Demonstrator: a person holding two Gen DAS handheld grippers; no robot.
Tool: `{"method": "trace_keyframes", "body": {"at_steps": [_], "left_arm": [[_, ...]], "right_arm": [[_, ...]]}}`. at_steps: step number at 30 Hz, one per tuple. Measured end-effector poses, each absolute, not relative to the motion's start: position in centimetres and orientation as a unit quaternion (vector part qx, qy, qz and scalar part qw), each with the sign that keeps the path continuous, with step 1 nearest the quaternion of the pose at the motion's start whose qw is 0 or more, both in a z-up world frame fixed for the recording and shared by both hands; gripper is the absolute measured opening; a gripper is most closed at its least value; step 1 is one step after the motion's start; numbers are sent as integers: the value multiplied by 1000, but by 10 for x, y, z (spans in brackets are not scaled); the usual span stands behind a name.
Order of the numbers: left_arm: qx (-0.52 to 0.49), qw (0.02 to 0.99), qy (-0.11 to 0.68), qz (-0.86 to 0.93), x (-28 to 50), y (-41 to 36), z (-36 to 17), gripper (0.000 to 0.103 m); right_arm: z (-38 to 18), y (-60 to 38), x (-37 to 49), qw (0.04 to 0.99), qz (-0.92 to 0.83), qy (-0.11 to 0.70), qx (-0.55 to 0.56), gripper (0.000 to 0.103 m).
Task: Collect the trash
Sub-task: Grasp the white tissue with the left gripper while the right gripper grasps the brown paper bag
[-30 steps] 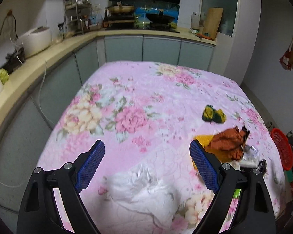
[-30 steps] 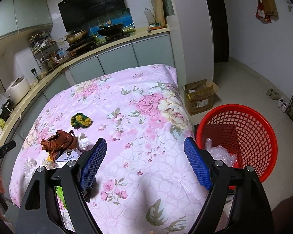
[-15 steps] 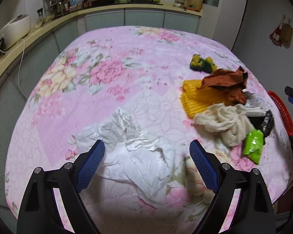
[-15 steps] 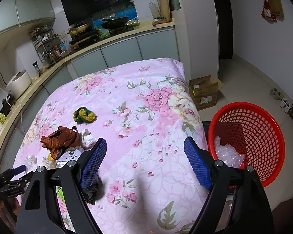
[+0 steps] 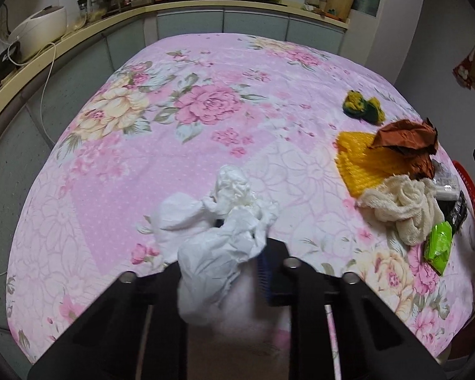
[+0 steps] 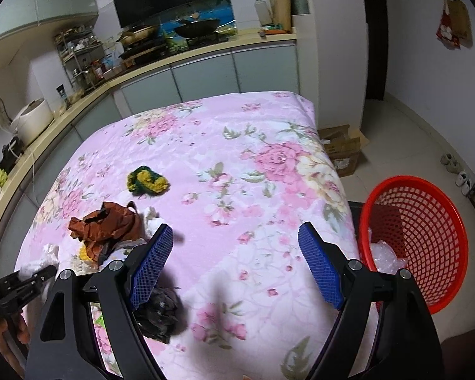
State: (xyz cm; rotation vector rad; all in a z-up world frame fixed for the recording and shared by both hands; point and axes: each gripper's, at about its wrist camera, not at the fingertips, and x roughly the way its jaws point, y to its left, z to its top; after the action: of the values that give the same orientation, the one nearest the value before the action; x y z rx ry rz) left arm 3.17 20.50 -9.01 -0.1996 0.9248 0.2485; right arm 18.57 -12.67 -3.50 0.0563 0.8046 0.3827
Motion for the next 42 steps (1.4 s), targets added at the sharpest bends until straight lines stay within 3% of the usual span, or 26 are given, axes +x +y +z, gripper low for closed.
{"method": "trace_keyframes", "body": {"at_steps": [10,13,22,35,39,42], "left_arm": [[-92,895,419,122,39,209,-78,6],[-104,904,397,118,40,212,-66,6],[-116,920,357,113,42,215,-44,6],[-131,917,361,106,41,220,-53,6],[-132,917,361,107,40,220,-53,6],[-130,917,360,109,40,219,-53,6]], "right_arm": [[-20,-82,188,888,246,388,-1,79],[-18,-58,185,876,287,387,-11,87],[-34,6,186,841,339,417,-57,87],[-56,30,193,829,345,431,-88,87],[-59,28,195,825,349,438,-79,74],[-57,23,196,826,350,436,-70,71]]}}
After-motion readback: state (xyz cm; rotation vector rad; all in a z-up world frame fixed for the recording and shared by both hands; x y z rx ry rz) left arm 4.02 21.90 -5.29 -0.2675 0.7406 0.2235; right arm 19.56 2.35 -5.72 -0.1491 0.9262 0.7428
